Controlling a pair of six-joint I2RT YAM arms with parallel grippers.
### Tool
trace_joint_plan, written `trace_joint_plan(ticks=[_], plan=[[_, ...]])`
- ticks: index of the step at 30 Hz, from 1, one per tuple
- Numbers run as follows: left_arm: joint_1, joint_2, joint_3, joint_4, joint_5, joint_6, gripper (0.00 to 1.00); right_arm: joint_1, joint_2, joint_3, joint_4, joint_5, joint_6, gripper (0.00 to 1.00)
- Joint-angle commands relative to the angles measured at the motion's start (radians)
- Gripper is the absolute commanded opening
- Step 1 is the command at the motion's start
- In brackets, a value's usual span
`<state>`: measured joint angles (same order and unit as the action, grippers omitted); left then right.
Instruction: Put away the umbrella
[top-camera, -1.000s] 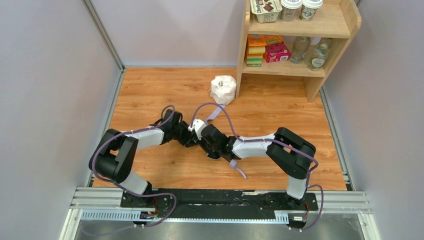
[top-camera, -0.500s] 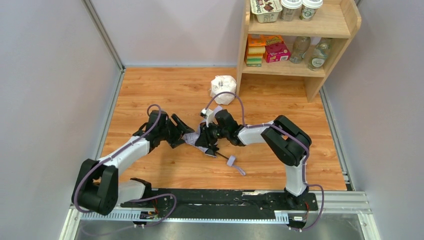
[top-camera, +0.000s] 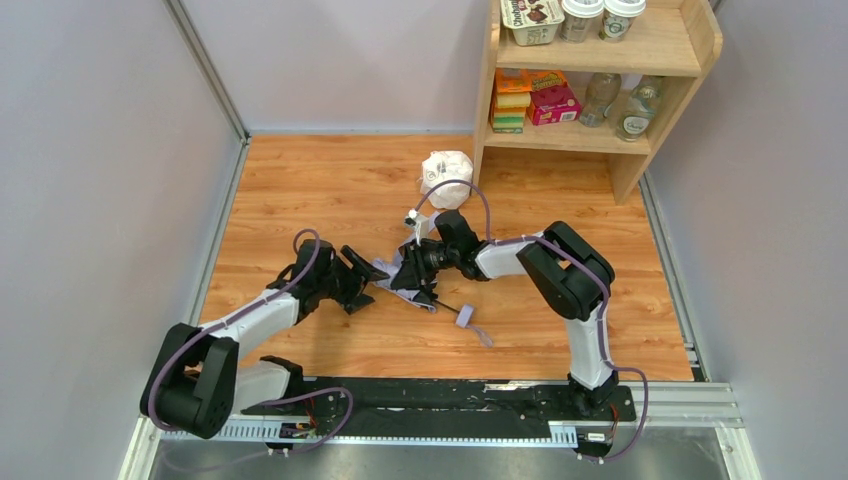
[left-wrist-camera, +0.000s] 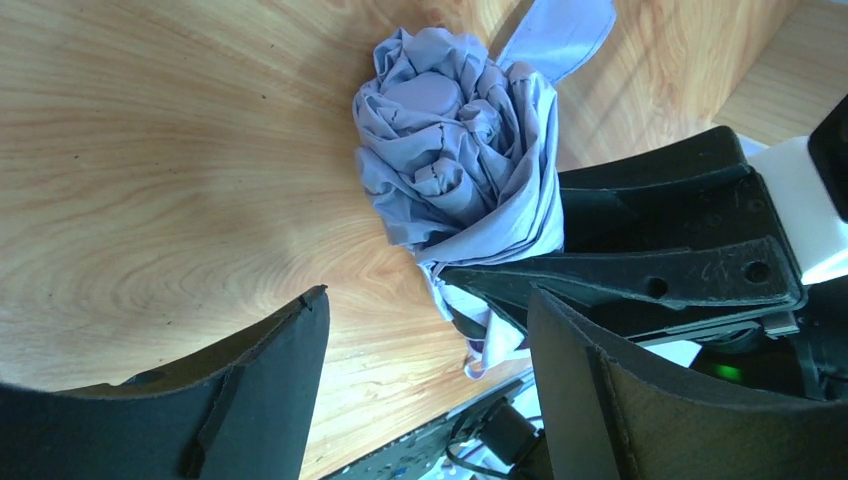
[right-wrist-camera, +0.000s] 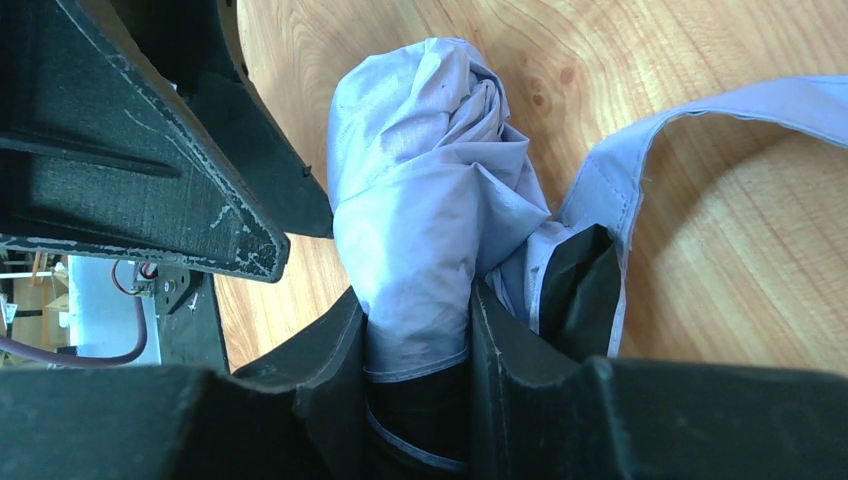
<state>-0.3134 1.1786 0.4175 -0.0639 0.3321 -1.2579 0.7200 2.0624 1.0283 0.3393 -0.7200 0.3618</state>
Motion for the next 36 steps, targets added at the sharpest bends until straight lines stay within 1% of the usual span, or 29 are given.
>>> trace_joint_plan(ticks=[1,7,12,15,18,20,21,23,24,26,27,28,29,30,31,32,33,34,36], plan=[[0.0,0.018,-0.005,0.163,-0.002,-0.058,0.79,0.007,0.162,-0.096,-0.441,0.111,-0.04,0.0],[0.0,0.09,-0.008,0.245,-0.011,-0.1,0.79,0.007,0.163,-0.086,-0.444,0.103,-0.043,0.0],[-0.001,0.174,0.009,0.24,-0.013,-0.13,0.8,0.006,0.153,-0.086,-0.445,0.103,-0.044,0.0],[-0.003,0.231,0.018,0.286,-0.034,-0.114,0.79,0.006,0.159,-0.082,-0.448,0.106,-0.049,0.0],[-0.01,0.303,0.02,0.332,-0.024,-0.109,0.8,0.006,0.162,-0.079,-0.448,0.102,-0.052,0.0],[-0.024,0.334,0.024,0.307,-0.031,-0.11,0.8,0.006,0.157,-0.079,-0.447,0.102,-0.052,0.0],[-0.026,0.342,0.026,0.285,-0.041,-0.109,0.78,0.006,0.156,-0.077,-0.448,0.102,-0.052,0.0],[-0.038,0.357,0.015,0.263,-0.054,-0.097,0.64,0.007,0.151,-0.076,-0.451,0.09,-0.058,0.0],[-0.038,0.363,-0.005,0.268,-0.057,-0.095,0.5,0.007,0.145,-0.073,-0.451,0.087,-0.06,0.0],[-0.041,0.371,-0.032,0.288,-0.051,-0.095,0.35,0.01,0.127,-0.066,-0.464,0.08,-0.072,0.0],[-0.041,0.374,-0.034,0.282,-0.045,-0.086,0.31,0.01,0.114,-0.063,-0.467,0.085,-0.076,0.0],[-0.041,0.377,-0.028,0.257,-0.041,-0.068,0.21,0.013,0.102,-0.057,-0.479,0.083,-0.08,0.0],[-0.041,0.38,-0.025,0.244,-0.025,-0.057,0.17,0.013,0.087,-0.051,-0.488,0.085,-0.077,0.0],[-0.041,0.385,-0.017,0.207,-0.022,-0.043,0.1,0.016,0.062,-0.048,-0.49,0.091,-0.075,0.0],[-0.041,0.386,-0.016,0.191,-0.009,-0.04,0.06,0.021,0.045,-0.033,-0.506,0.1,-0.078,0.0],[-0.041,0.386,-0.016,0.167,-0.007,-0.035,0.05,0.027,0.024,-0.019,-0.535,0.117,-0.084,0.02],[-0.041,0.386,-0.014,0.148,0.001,-0.034,0.0,0.032,0.003,-0.001,-0.555,0.125,-0.089,0.06],[-0.041,0.385,-0.011,0.113,0.001,-0.031,0.0,0.033,-0.014,0.019,-0.577,0.137,-0.092,0.12],[-0.041,0.388,0.001,0.069,0.007,-0.02,0.0,0.038,-0.06,0.058,-0.621,0.174,-0.101,0.32]])
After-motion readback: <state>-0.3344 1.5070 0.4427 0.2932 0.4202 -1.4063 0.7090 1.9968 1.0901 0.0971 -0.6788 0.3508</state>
